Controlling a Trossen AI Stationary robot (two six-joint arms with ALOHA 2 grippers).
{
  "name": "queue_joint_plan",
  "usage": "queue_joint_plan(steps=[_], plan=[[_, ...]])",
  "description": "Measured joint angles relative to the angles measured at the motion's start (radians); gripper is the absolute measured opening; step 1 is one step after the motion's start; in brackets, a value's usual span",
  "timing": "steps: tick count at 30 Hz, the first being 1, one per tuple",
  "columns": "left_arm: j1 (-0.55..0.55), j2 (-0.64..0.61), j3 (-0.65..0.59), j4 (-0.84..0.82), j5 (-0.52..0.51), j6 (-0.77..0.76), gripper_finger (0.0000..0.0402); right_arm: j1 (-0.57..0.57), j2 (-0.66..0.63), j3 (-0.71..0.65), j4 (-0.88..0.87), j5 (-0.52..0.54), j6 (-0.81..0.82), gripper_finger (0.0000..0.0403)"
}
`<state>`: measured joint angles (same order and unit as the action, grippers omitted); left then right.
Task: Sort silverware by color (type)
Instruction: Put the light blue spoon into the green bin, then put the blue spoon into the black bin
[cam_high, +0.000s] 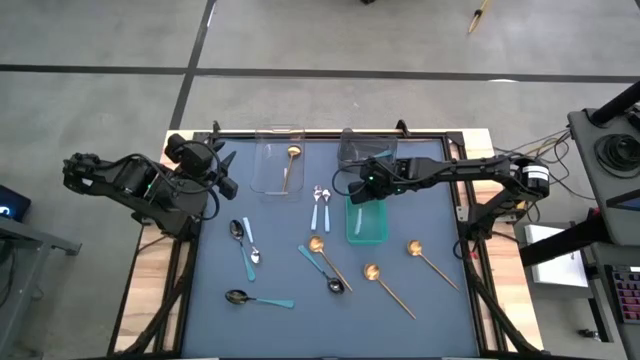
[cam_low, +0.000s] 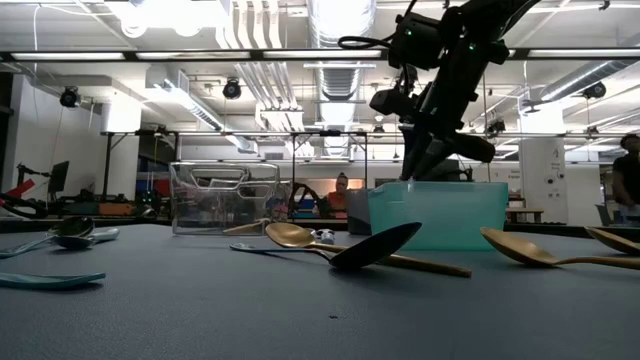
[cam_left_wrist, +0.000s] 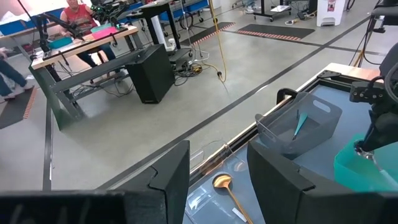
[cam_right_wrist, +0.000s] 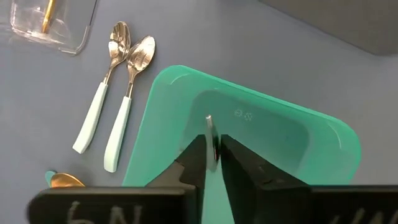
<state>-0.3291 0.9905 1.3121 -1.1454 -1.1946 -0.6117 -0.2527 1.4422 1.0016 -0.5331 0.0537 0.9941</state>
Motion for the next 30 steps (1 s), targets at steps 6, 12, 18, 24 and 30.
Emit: queue_joint_plan(steps=[6,12,18,24,30], plan=[[0.000,0.000,0.000,0.000,0.000,0.000,0.0142,0.000,0.000,0.000,0.000,0.001,0.000,0.0092],[0.000,0.000,0.000,-0.001,0.001,0.000,0.0142,0.000,0.000,0.000,0.000,0.001,0.001,0.0120],[0.000,0.000,0.000,-0.001,0.009,0.005,0.0142,0.000,-0.007,0.035,-0.005,-0.001,0.001,0.0126],[0.000,0.000,0.000,-0.002,0.071,0.020,0.0142,0.000,-0.007,0.109,-0.016,-0.001,-0.031,0.0113],[0.004,0.000,0.000,-0.001,0.151,0.009,0.0142,0.000,-0.007,0.189,-0.019,0.000,-0.098,0.0103]])
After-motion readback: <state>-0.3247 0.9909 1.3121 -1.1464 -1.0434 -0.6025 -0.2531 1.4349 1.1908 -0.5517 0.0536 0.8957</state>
